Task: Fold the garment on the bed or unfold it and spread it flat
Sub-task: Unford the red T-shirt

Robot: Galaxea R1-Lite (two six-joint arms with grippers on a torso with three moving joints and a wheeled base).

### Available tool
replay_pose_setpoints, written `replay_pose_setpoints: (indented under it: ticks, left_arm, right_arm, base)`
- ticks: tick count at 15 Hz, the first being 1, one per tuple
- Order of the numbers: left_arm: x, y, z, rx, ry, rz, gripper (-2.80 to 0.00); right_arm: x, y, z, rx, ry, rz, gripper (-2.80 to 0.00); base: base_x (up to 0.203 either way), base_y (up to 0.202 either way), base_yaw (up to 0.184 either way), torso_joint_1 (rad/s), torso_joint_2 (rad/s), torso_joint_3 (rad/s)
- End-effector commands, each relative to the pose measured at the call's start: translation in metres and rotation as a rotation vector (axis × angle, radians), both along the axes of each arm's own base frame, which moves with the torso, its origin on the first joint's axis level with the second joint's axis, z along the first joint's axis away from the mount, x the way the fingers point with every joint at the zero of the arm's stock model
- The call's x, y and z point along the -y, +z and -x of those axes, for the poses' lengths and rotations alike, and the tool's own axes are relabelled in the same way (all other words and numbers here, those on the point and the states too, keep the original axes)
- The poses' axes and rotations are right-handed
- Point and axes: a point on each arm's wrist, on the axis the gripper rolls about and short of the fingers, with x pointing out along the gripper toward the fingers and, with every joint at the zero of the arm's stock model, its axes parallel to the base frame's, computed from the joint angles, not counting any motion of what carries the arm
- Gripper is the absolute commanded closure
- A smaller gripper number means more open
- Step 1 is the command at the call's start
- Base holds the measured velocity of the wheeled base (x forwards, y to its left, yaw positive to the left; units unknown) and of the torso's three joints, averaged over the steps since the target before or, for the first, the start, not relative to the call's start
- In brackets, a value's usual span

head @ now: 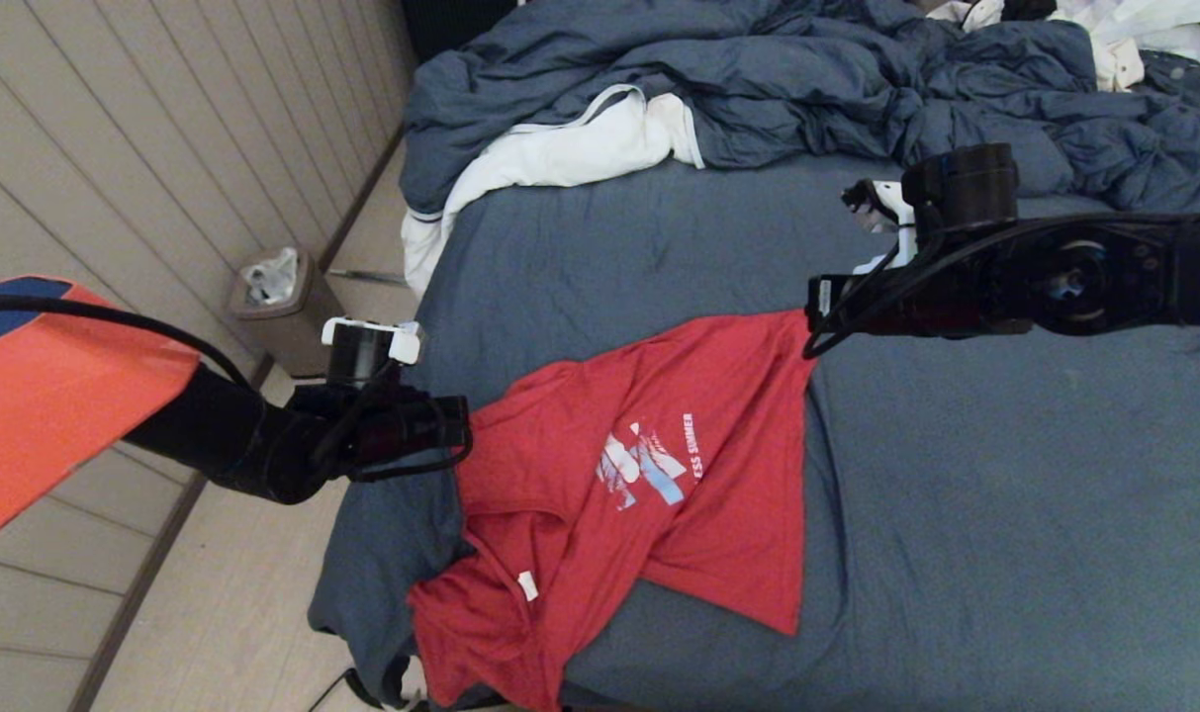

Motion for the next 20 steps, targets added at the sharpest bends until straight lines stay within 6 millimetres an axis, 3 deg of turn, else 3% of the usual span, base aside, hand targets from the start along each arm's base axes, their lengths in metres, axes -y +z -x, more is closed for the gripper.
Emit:
replay_pose_setpoints:
  ticks: [1,8,11,15,20]
  left_arm:
    - [-0.006,-0.02,-0.019,-0.031,0.033,-0.016,-2.8]
    - [-0.006,-0.02,-0.026,-0.041,0.051,0.0,-2.8]
    - [0.005,-0.014,-0.02,-0.063,0.038,0.04,-2.8]
    - [0.026,-0.03,-0.019,-0.108,0.023,0.081,-2.8]
    - [0.035,-0.028,-0.015,-0.108,0.017,0.099,-2.8]
  right_arm:
    - [0.0,-0.001,0.0,-0.003,0.001,0.001,0.0]
    - [-0.004,-0.002,0.002,-0.005,0.007,0.002,0.0]
    - [-0.004,-0.001,0.003,-0.004,0.01,0.002,0.0]
    - [-0.008,-0.003,0.004,-0.004,0.02,0.004,0.0]
    - [-0.014,-0.004,0.008,-0.008,0.037,0.005,0.0]
  base:
    - [0.0,0.0,0.0,0.0,0.0,0.0]
    - [0.0,0.0,0.0,0.0,0.0,0.0]
    - [0.0,0.0,0.0,0.0,0.0,0.0]
    - [0.0,0.0,0.0,0.0,0.0,0.0]
    - [0.0,0.0,0.0,0.0,0.0,0.0]
